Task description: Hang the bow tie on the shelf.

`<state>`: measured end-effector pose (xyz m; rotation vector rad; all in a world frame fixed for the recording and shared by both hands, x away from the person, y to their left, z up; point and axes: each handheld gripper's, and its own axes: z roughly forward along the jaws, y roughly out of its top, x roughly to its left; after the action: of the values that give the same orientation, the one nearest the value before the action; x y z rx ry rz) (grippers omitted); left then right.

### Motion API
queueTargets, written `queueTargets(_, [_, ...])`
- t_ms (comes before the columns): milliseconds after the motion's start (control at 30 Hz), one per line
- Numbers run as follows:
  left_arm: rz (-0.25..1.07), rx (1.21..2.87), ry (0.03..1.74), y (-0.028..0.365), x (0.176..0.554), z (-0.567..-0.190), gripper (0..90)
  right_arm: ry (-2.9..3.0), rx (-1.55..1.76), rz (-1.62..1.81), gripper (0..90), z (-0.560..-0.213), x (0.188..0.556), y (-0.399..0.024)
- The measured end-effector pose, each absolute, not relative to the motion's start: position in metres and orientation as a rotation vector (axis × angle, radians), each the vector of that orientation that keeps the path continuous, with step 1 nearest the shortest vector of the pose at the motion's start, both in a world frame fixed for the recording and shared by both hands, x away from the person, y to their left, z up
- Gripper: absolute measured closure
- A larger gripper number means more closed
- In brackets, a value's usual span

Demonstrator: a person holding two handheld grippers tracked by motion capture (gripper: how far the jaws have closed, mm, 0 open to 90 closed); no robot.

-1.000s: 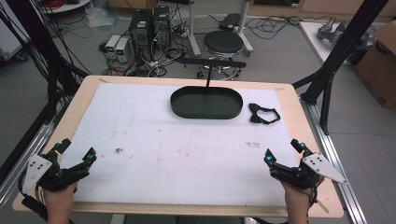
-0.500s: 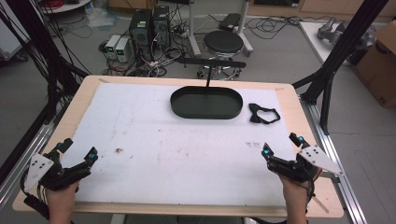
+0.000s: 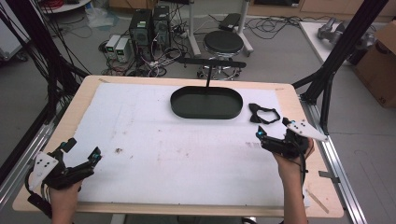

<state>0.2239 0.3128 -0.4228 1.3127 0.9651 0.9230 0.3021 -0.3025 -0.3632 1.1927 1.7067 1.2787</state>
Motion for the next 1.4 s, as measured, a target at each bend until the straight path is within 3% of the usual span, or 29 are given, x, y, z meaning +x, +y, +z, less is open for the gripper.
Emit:
queueTargets(533, [0.914, 1.328, 0.975, 0.311, 0.226, -0.426, 9.5, 1.837, 1.355, 1.246, 4.6, -0.357, 0.381, -0.302])
queueTargets(767, [0.908, 1.319, 0.98, 0.313, 0.226, -0.426, 9.5, 1.857, 1.426, 1.195, 4.9, -0.373, 0.414, -0.298])
queueTargets(1200, [0.877, 1.317, 0.974, 0.309, 0.229, -0.429, 9.5, 1.815, 1.567, 1.185, 6.8, -0.406, 0.442, -0.309])
queueTargets(1400, [0.868, 1.322, 0.977, 0.308, 0.229, -0.43, 9.5, 1.83, 1.67, 1.093, 14.9, -0.424, 0.456, -0.309])
